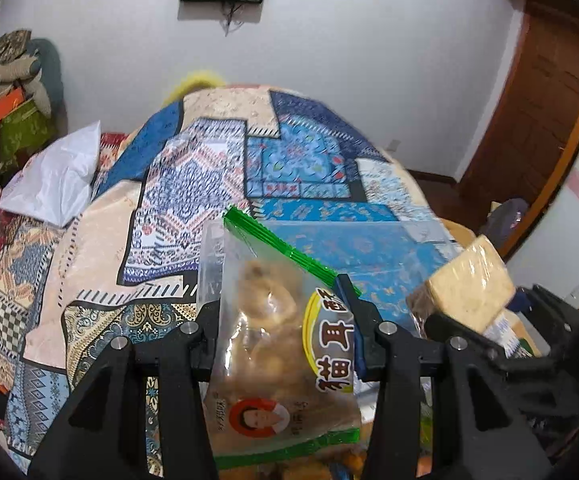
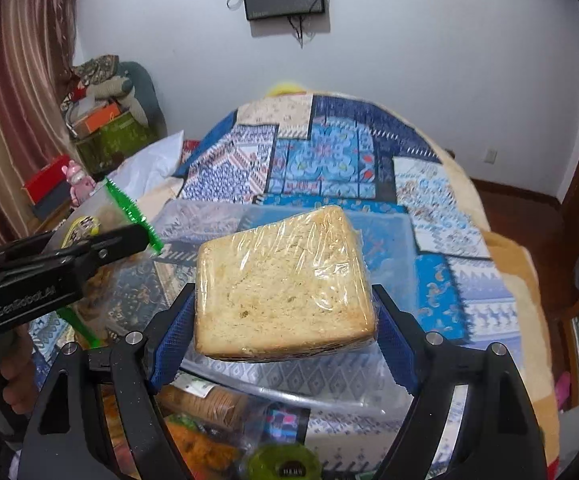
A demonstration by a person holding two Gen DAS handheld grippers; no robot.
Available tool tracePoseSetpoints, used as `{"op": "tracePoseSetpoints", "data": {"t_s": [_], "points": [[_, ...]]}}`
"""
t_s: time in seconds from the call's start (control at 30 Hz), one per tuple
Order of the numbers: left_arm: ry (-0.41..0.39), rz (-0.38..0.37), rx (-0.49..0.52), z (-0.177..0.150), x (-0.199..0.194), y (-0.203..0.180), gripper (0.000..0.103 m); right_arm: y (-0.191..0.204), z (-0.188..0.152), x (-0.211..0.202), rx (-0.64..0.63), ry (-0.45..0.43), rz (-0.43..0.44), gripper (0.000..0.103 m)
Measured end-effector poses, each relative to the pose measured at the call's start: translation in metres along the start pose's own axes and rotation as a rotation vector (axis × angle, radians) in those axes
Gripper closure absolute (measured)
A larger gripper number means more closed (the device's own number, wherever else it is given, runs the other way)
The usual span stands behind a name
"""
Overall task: Organize snacks
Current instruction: 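Lift both held snacks into the clear plastic box and open both tools, then grasp the red snack packet with the left tool while the right tool grasps the purple coconut-roll pack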
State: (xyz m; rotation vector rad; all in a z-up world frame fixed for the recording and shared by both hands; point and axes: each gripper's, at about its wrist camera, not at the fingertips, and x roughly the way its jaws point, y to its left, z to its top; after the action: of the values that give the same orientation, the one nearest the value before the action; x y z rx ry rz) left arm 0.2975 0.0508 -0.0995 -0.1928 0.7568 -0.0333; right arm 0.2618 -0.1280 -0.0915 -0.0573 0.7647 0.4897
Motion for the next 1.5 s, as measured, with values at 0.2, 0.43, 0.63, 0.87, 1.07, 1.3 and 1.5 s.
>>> {"op": "tracePoseSetpoints", "data": {"t_s": [0.2, 0.43, 0.63, 0.87, 1.07, 1.3, 1.5], "points": [[0.093, 0.006, -0.064, -0.001, 0.034, 0.005, 0.058, -0.002, -0.001, 0.019, 0.0, 0.061, 0.006, 0.023], [0.133, 0.009, -0.093, -0.005, 0.044, 0.008, 0.057, -0.002, -0.007, 0.031, -0.022, 0.116, 0.012, 0.022], [0.145, 0.025, -0.075, -0.007, 0.043, 0.003, 0.039, -0.001, -0.01, 0.038, -0.031, 0.159, 0.0, 0.02], [0.087, 0.042, -0.008, -0.005, 0.019, -0.01, 0.027, -0.004, -0.009, 0.028, -0.025, 0.148, 0.003, 0.019], [0.025, 0.043, 0.047, -0.001, -0.018, -0.019, 0.026, -0.005, -0.002, 0.003, -0.022, 0.102, -0.011, 0.018], [-0.019, 0.042, 0.089, -0.02, -0.073, -0.02, 0.021, -0.01, -0.004, -0.053, -0.013, 0.019, -0.022, 0.018], [0.005, 0.065, 0.085, -0.061, -0.107, -0.007, 0.018, -0.016, -0.028, -0.094, -0.008, -0.022, -0.044, 0.011]]}}
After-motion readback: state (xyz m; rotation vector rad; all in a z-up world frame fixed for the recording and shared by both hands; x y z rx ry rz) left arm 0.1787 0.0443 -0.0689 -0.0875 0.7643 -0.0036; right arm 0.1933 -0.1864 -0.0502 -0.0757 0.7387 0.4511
